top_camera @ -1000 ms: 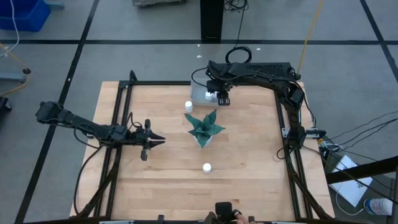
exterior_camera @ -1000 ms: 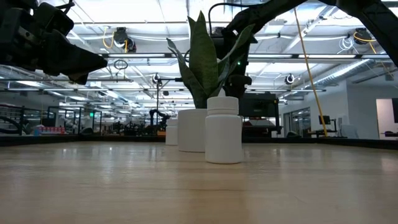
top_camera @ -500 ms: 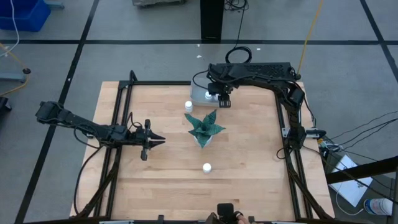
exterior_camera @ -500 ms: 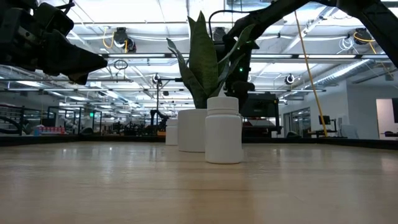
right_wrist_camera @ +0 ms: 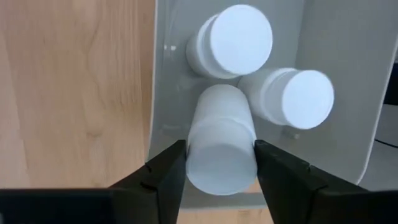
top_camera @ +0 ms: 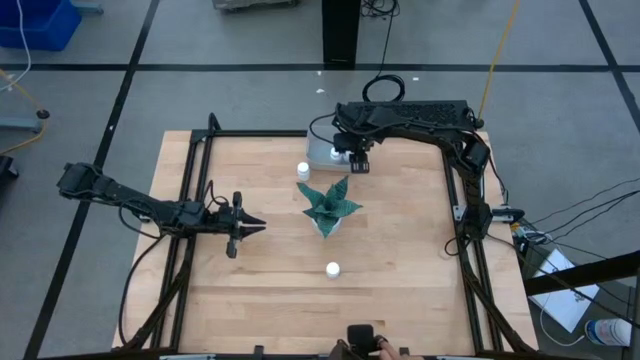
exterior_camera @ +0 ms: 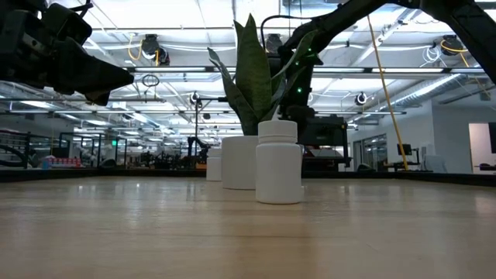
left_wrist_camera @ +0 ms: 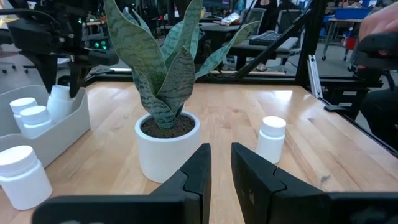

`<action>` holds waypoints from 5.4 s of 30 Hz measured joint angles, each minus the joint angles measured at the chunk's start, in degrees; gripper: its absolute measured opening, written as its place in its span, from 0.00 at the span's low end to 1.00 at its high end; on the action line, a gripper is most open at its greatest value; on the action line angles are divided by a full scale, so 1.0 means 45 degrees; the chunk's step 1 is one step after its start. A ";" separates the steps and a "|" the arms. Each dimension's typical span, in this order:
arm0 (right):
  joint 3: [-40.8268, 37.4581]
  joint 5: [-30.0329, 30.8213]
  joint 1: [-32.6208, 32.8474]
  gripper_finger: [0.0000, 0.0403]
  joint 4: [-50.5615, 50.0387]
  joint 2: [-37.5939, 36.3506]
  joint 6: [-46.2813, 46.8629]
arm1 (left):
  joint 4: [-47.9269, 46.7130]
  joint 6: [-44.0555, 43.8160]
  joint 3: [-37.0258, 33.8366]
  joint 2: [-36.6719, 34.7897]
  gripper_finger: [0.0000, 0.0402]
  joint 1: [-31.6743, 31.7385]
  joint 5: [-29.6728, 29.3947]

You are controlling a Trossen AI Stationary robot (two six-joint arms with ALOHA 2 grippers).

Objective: Pick and place pill bottles into a basket
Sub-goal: Put the white medicine bottle into the gray bin

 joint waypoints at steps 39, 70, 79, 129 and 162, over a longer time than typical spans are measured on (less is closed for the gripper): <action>-0.1252 -0.0522 0.0054 0.03 -0.0561 -0.4602 0.3083 | 0.0440 -0.0007 0.0000 0.0003 0.17 0.0002 -0.0026; -1.8620 -0.3754 0.5843 0.00 1.4383 -1.9467 0.7939 | 0.2798 -0.1675 0.0000 0.0005 0.17 0.0001 -0.1326; -1.9555 -0.2277 0.6774 0.00 1.2547 -2.2706 0.7817 | 0.2690 -0.2949 0.0000 0.0005 0.17 0.0000 -0.1399; -1.9555 0.0340 0.7174 0.01 0.8996 -2.5024 0.7628 | -0.4093 -0.1557 1.2392 1.2469 0.17 -0.2754 0.0931; -1.9555 0.0340 0.7174 0.01 0.8991 -2.5024 0.7628 | -0.7204 -0.2163 1.3313 1.2628 0.71 -0.3140 -0.1886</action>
